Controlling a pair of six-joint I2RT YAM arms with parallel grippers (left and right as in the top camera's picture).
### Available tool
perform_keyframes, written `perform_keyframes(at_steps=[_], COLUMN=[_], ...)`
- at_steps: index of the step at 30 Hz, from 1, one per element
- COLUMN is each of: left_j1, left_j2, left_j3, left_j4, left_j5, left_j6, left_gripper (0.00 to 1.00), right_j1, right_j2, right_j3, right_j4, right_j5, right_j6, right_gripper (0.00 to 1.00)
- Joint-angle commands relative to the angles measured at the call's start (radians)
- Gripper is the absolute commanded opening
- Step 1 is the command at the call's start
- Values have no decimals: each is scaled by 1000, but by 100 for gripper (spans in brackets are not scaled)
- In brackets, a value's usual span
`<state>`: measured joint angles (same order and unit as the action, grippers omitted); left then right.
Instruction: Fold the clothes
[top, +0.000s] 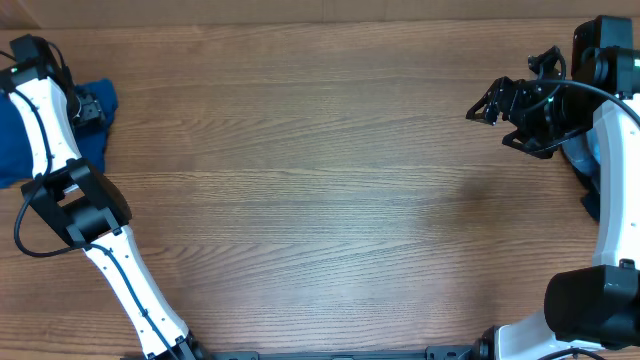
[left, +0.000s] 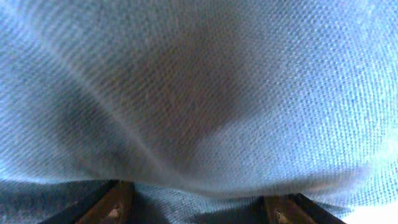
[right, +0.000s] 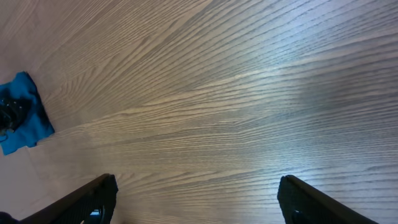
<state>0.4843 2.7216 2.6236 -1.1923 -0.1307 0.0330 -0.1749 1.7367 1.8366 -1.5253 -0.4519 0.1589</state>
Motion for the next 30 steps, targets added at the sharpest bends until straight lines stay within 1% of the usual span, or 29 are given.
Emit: perform_keyframes(at_steps=[1, 3, 5, 8, 10, 13, 16, 18, 20, 22, 23, 27, 30], left_j1=[-1, -6, -6, 0, 4, 6, 6, 7, 12, 31, 53, 138, 212], left_j2=[11, -11, -43, -99, -151, -238, -300, -345, -370, -371, -370, -370, -370], left_j3=[113, 196, 296, 386, 412, 412, 407, 359, 304, 266, 211, 39, -100], left_j4=[-82, -153, -222, -310, -362, -430, -497, -497, -497, -497, -492, -405, -322], left_j5=[2, 0, -3, -26, -56, -57, -57, -22, -33, -50, -64, -47, 39], left_j6=[-24, -40, -87, -113, -116, -116, -144, -148, -151, -183, -199, -198, -191], left_gripper=[72, 72, 72, 73, 73, 73, 72, 76, 78, 79, 80, 78, 77], right_j1=[6, 6, 6, 6, 6, 6, 6, 6, 6, 6, 6, 6, 6], right_j2=[-13, -13, -13, -13, -13, -13, -13, -13, -13, -13, -13, -13, -13], right_j3=[29, 29, 29, 29, 29, 29, 29, 29, 29, 29, 29, 29, 29], right_j4=[1, 0, 0, 1, 2, 10, 8, 7, 0, -3, -3, 2, 10], right_j5=[5, 5, -5, -20, -21, -21, -21, -21, -21, -21, -21, -21, -21], right_j6=[-3, -3, -3, -3, -3, -3, -3, -3, -3, -3, -3, -3, -3], right_gripper=[87, 87, 87, 87, 87, 87, 87, 87, 87, 87, 87, 87, 87])
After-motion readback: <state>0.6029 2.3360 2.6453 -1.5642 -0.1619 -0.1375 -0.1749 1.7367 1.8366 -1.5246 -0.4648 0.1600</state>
